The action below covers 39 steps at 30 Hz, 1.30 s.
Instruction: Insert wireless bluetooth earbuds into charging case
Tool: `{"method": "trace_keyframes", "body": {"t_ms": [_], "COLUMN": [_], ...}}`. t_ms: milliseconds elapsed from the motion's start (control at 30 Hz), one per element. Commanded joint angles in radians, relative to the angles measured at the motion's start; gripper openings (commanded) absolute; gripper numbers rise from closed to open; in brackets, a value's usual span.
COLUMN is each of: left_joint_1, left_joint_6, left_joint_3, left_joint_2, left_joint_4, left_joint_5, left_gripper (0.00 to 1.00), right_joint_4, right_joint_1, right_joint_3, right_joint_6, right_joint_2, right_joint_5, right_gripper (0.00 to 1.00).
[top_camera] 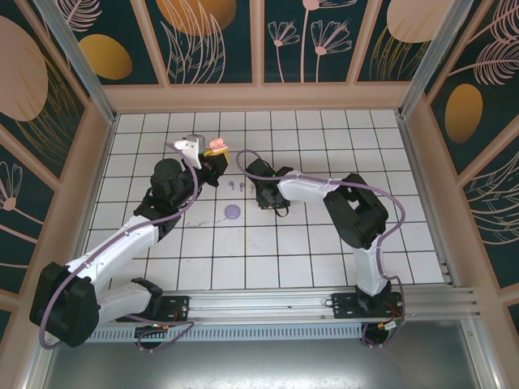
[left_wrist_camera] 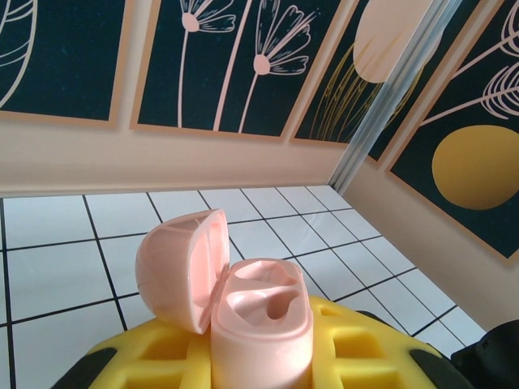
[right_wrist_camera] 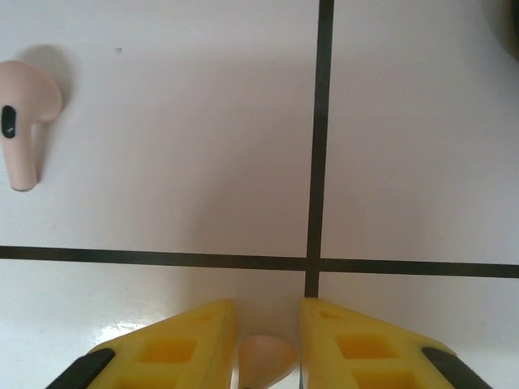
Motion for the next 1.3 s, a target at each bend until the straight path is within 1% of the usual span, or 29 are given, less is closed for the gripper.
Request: {"method": "trace_keyframes", "body": {"t_ms": [0,133,333,533,667,800,1033,1267], "left_joint_1": [0.003,0.003,0.003,0.003,0.001,0.001,-0.003,-0.034], "left_joint_6": [-0.013,-0.011,-0.002,0.006,0.040,0.065,0.178,0.318], "left_joint_3": [0.002,0.004,-0.014,-0.079,-0.127,-0.186,-0.280,-0.288], "left_joint_2": [0.004,0.003,-0.001,-0.027,-0.042,-0.042,-0.027,0.008], "left_joint_4": [0.049,0.049,0.080,0.189,0.276,0.400,0.599,0.646], "left_joint_5": [0.013,0.019,0.043,0.055,0.092,0.144,0.227,0.350], "left_gripper": [0.00,0.00,0.00,0.00,0.00,0.00,0.00,0.00], "right_joint_4": [-0.043,-0.029,-0.010,-0.001,-0.005,-0.008,0.001,0.055], "right_joint_1": [0.010,0.008,-0.011,-0.044,-0.069,-0.095,-0.115,-0.100], "right_joint_3": [-0.044,-0.058,-0.092,-0.124,-0.124,-0.101,-0.018,0.039], "right_joint_6": [0.023,0.036,0.058,0.056,0.042,0.020,-0.052,-0.106], "right_joint_2": [-0.012,-0.041,-0.138,-0.261,-0.347,-0.427,-0.552,-0.643], "right_joint_5": [-0.073,-0.072,-0.051,-0.037,-0.025,-0.016,-0.031,-0.066], "right_gripper": [0.25,0.22,0.21,0.21,0.20,0.20,0.20,0.20]}}
